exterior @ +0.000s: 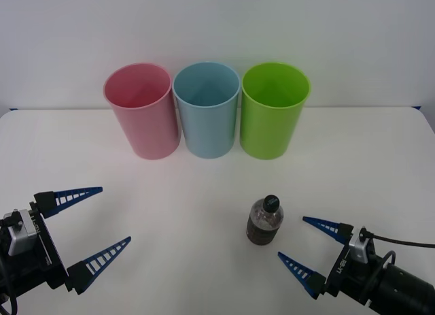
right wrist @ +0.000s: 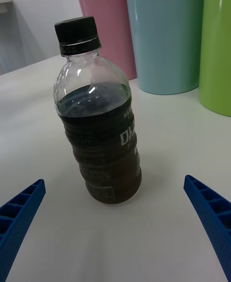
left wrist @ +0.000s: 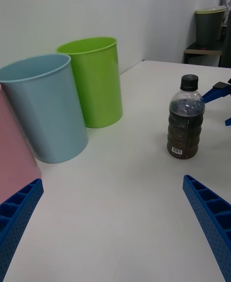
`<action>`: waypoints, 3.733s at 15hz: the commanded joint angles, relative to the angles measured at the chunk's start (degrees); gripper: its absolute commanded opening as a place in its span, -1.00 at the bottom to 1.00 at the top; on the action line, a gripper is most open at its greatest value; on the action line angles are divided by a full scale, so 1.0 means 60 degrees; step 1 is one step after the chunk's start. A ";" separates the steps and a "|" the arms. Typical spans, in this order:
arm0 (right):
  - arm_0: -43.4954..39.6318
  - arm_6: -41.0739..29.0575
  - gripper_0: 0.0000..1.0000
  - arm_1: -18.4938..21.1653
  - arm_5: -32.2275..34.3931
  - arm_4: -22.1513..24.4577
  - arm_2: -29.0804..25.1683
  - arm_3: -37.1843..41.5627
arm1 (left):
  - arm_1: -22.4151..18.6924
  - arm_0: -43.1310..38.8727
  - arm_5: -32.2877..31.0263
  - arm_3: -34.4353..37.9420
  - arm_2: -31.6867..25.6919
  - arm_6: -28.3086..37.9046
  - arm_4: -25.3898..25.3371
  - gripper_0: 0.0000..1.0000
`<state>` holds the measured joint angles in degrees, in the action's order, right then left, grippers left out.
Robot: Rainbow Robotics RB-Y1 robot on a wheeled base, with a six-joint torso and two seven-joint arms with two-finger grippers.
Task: Put cans in the blue bin and PET bottles in the pink bin and trash in the green bin.
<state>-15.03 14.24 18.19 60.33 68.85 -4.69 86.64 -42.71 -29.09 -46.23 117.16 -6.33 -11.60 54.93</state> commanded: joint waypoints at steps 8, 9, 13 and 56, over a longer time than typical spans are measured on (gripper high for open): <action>0.0498 0.0601 1.00 0.0001 -0.2452 -0.0694 0.2012 0.0004 | 0.0000 0.0000 0.0000 0.0000 0.0000 0.0000 0.0000 1.00; 0.0556 0.0645 1.00 0.0001 -0.2672 -0.0812 0.2174 0.0004 | 0.0000 0.0000 0.0000 0.0000 0.0000 0.0000 0.0000 1.00; 0.0761 0.0835 1.00 0.0001 -0.3360 -0.1163 0.2686 0.0004 | 0.0000 0.0000 0.0000 0.0000 0.0000 0.0000 0.0000 1.00; 0.2387 -0.3325 -1.00 0.0718 -0.1397 -0.1588 0.0958 0.3959 | 0.0000 0.0000 0.0000 0.0000 0.0000 0.0000 0.0000 1.00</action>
<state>-1.87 -4.38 22.87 53.37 58.38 0.43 109.95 -42.71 -29.09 -46.23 117.16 -6.33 -11.60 54.93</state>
